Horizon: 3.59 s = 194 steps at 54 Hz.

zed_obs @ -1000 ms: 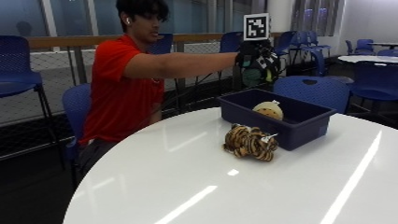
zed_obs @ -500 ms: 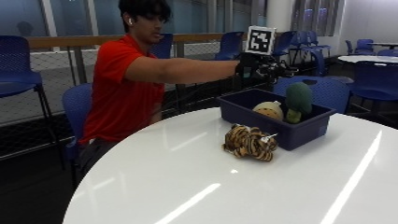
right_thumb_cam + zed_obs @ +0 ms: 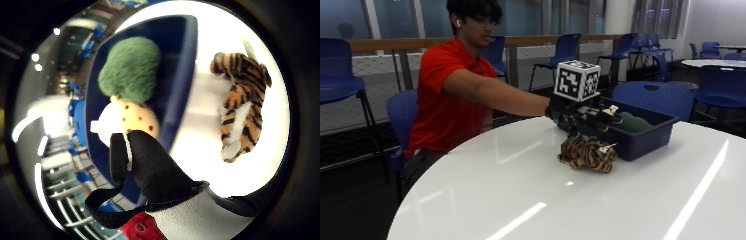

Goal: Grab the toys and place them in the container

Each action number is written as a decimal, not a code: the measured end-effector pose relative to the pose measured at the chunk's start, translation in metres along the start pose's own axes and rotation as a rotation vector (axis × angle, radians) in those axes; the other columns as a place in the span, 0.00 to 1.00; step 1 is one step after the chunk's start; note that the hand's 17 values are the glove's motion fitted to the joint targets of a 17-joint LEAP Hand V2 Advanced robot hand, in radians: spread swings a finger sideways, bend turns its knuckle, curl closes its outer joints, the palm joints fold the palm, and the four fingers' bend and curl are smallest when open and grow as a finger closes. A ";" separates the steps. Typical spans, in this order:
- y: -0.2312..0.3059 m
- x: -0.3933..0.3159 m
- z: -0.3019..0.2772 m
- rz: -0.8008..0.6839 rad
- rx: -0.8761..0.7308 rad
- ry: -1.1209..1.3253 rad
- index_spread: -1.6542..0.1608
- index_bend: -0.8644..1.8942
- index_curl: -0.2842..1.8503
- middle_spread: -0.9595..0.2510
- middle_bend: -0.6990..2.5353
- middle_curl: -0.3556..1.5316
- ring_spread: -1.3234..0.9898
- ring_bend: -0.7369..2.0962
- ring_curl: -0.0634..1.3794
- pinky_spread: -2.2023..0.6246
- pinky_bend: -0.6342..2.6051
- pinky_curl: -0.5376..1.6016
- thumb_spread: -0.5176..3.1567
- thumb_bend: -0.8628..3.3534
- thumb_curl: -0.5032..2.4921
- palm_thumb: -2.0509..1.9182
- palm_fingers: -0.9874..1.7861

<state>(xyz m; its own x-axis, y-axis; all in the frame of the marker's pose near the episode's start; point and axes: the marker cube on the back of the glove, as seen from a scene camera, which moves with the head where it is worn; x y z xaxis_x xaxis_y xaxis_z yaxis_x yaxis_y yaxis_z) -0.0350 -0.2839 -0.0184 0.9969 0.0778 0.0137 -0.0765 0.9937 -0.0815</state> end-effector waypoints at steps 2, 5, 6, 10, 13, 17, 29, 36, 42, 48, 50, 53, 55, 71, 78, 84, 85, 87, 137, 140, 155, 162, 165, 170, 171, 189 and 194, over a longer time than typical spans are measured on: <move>-0.002 0.009 0.008 0.021 -0.012 -0.018 0.72 0.35 0.30 0.73 0.25 0.34 0.59 0.31 0.20 0.82 0.56 0.42 0.42 0.18 0.26 0.48 0.25; -0.004 0.019 0.018 0.046 -0.030 -0.025 0.73 0.35 0.29 0.73 0.25 0.34 0.59 0.31 0.20 0.83 0.56 0.42 0.42 0.18 0.26 0.48 0.25; -0.005 0.021 0.021 0.054 -0.036 -0.020 0.73 0.35 0.29 0.73 0.25 0.34 0.59 0.31 0.20 0.83 0.56 0.42 0.42 0.18 0.26 0.48 0.25; -0.008 0.028 0.033 0.076 -0.067 0.025 0.73 0.35 0.28 0.73 0.25 0.33 0.59 0.31 0.19 0.83 0.56 0.42 0.42 0.18 0.25 0.48 0.25; -0.010 0.027 0.040 0.070 -0.098 0.059 0.73 0.35 0.27 0.74 0.25 0.32 0.59 0.31 0.19 0.83 0.56 0.42 0.42 0.19 0.25 0.49 0.25; -0.011 0.021 0.050 0.052 -0.128 0.060 0.73 0.35 0.26 0.74 0.25 0.32 0.59 0.31 0.19 0.83 0.56 0.42 0.43 0.19 0.24 0.50 0.25; -0.011 -0.008 0.077 0.028 -0.211 0.018 0.73 0.33 0.23 0.77 0.23 0.29 0.59 0.34 0.20 0.81 0.61 0.43 0.45 0.20 0.25 0.52 0.26; -0.006 -0.008 0.078 0.028 -0.177 0.037 0.71 0.36 0.23 0.75 0.26 0.27 0.56 0.51 0.29 0.74 0.59 0.42 0.48 0.22 0.27 0.56 0.42; -0.003 -0.008 0.079 0.025 -0.068 0.040 0.70 0.39 0.24 0.72 0.26 0.26 0.51 0.56 0.30 0.68 0.60 0.41 0.50 0.23 0.28 0.59 0.53; 0.000 -0.006 0.077 0.017 0.014 0.039 0.70 0.42 0.26 0.66 0.30 0.29 0.44 0.60 0.33 0.65 0.57 0.41 0.48 0.25 0.32 0.63 0.67; 0.000 -0.004 0.075 0.019 0.011 0.039 0.70 0.43 0.27 0.64 0.30 0.30 0.43 0.60 0.34 0.64 0.56 0.41 0.47 0.25 0.32 0.64 0.67; 0.000 0.002 0.073 0.029 -0.006 0.035 0.70 0.44 0.29 0.62 0.31 0.31 0.42 0.61 0.36 0.64 0.55 0.41 0.44 0.25 0.34 0.65 0.70; 0.001 0.007 0.071 0.040 -0.021 0.030 0.70 0.45 0.30 0.60 0.32 0.31 0.41 0.62 0.36 0.63 0.54 0.41 0.43 0.25 0.34 0.65 0.72; 0.008 0.031 -0.010 0.085 0.049 -0.001 0.70 0.48 0.37 0.51 0.33 0.35 0.38 0.61 0.38 0.62 0.51 0.43 0.36 0.24 0.40 0.67 0.74; 0.007 0.009 -0.055 0.052 0.103 -0.001 0.70 0.47 0.39 0.49 0.33 0.36 0.38 0.61 0.39 0.62 0.50 0.43 0.35 0.23 0.41 0.67 0.74; 0.008 -0.033 -0.088 -0.013 0.147 -0.021 0.70 0.47 0.41 0.48 0.33 0.37 0.37 0.61 0.39 0.62 0.50 0.44 0.34 0.23 0.43 0.68 0.73; 0.008 -0.042 -0.093 -0.026 0.154 -0.024 0.70 0.47 0.42 0.48 0.32 0.38 0.37 0.61 0.39 0.62 0.50 0.44 0.34 0.23 0.43 0.68 0.73; 0.008 -0.058 -0.100 -0.053 0.164 -0.027 0.70 0.47 0.43 0.48 0.32 0.38 0.37 0.61 0.39 0.62 0.50 0.44 0.34 0.23 0.43 0.68 0.73; 0.040 -0.164 -0.074 -0.237 0.016 0.073 0.70 0.34 0.38 0.72 0.26 0.37 0.55 0.38 0.27 0.75 0.59 0.46 0.45 0.19 0.35 0.50 0.27; 0.043 -0.147 -0.066 -0.226 0.013 0.070 0.70 0.35 0.36 0.73 0.26 0.36 0.56 0.37 0.26 0.76 0.58 0.46 0.45 0.19 0.33 0.50 0.27; 0.064 -0.053 -0.029 -0.107 -0.042 0.006 0.71 0.36 0.31 0.74 0.26 0.34 0.59 0.32 0.24 0.80 0.53 0.42 0.45 0.19 0.29 0.50 0.28; 0.085 -0.003 -0.017 -0.036 -0.063 -0.014 0.71 0.36 0.30 0.74 0.25 0.33 0.59 0.32 0.24 0.80 0.51 0.41 0.45 0.19 0.28 0.50 0.28; 0.093 0.015 -0.015 -0.019 -0.048 -0.016 0.71 0.36 0.29 0.74 0.25 0.33 0.59 0.32 0.23 0.80 0.51 0.41 0.45 0.19 0.27 0.50 0.28; 0.105 0.045 -0.010 0.017 -0.016 -0.014 0.71 0.37 0.29 0.74 0.25 0.32 0.59 0.32 0.23 0.80 0.50 0.41 0.45 0.19 0.27 0.50 0.28; 0.108 0.051 -0.008 0.024 -0.012 -0.014 0.71 0.37 0.29 0.74 0.25 0.32 0.59 0.32 0.23 0.80 0.50 0.41 0.45 0.19 0.27 0.50 0.29; 0.142 0.135 0.010 0.114 -0.009 -0.062 0.70 0.38 0.29 0.74 0.26 0.31 0.58 0.32 0.20 0.80 0.48 0.40 0.46 0.20 0.25 0.51 0.30; 0.147 0.146 0.010 0.117 -0.003 -0.060 0.70 0.38 0.29 0.73 0.26 0.31 0.58 0.32 0.20 0.80 0.48 0.40 0.46 0.20 0.25 0.51 0.30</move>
<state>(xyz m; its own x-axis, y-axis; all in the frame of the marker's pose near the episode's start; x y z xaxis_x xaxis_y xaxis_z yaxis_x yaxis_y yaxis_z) 0.0990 -0.1259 -0.0181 0.9781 0.1983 0.0633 -0.1924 0.9772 -0.0893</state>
